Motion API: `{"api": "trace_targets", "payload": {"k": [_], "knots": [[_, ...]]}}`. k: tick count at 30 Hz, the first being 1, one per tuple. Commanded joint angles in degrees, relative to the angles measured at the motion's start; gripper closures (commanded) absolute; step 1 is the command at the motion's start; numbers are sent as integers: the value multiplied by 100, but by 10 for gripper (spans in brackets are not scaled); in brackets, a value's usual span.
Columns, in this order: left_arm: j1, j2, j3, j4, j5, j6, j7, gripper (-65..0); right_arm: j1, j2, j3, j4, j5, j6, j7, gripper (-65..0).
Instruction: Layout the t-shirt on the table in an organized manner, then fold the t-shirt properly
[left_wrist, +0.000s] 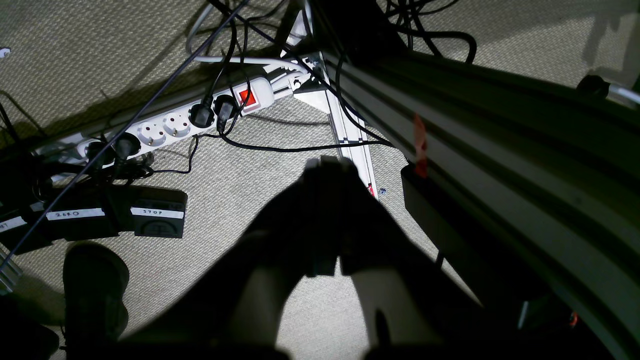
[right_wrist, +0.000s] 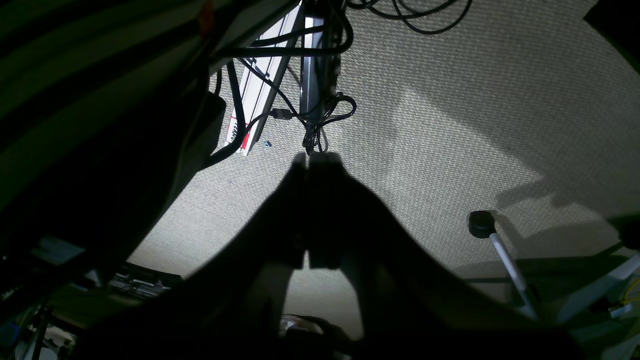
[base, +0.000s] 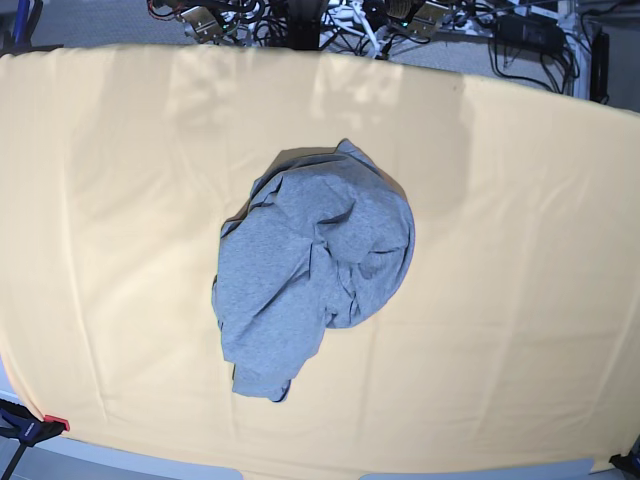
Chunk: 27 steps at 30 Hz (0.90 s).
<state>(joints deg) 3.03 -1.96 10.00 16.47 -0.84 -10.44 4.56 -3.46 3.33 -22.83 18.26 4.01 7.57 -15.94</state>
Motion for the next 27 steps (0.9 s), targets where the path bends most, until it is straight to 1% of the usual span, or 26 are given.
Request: {"api": "trace_targets", "payload": {"k": [1,4,8,10,13,14,16,18,20,21,22,25,27], "knots": [[-2,-9,-4,42,-7,-57,0,0,26,17,-15,37,-2,37,-28,0],[-2,-9,-4,42,-4,-55,0,0,26,17,-15,37,-2,15,-42,0],[-2,-9,-4,42,-4,-55,2,0,28,17,-15,48,-2,-356,-42,0],[-2,-9,-4,42,-4,-55,2,0,24,28,-15,118,-2,-490,-42,0],[15,-11,-4,118,-4,-50,52,0,26,57,-15,291,-4,-573,-59,0],[33,-11,-4,162,-4,-48,79,0,26,66,-15,358,-4,-568,-179,0],[52,-11,-4,249,-4,-50,208,0,28,66,-15,505,-68,-468,-527,0],[114,-11,-4,398,-4,-52,407,0,20,63,-15,673,-304,-155,-942,0],[190,-13,-4,621,-4,-52,785,0,-9,66,-15,809,-459,85,-1290,0],[238,-24,-4,756,-4,-52,962,0,-28,66,-15,857,-498,138,-1405,0],[306,-28,-4,903,-2,-52,1108,0,-72,66,-15,896,-494,151,-1482,0],[599,-68,-2,1416,-9,-55,1458,0,-271,136,-15,957,-494,195,-1469,0],[863,-144,11,1779,-118,-83,1596,0,-452,210,-15,1038,-494,348,-1475,0]]}}
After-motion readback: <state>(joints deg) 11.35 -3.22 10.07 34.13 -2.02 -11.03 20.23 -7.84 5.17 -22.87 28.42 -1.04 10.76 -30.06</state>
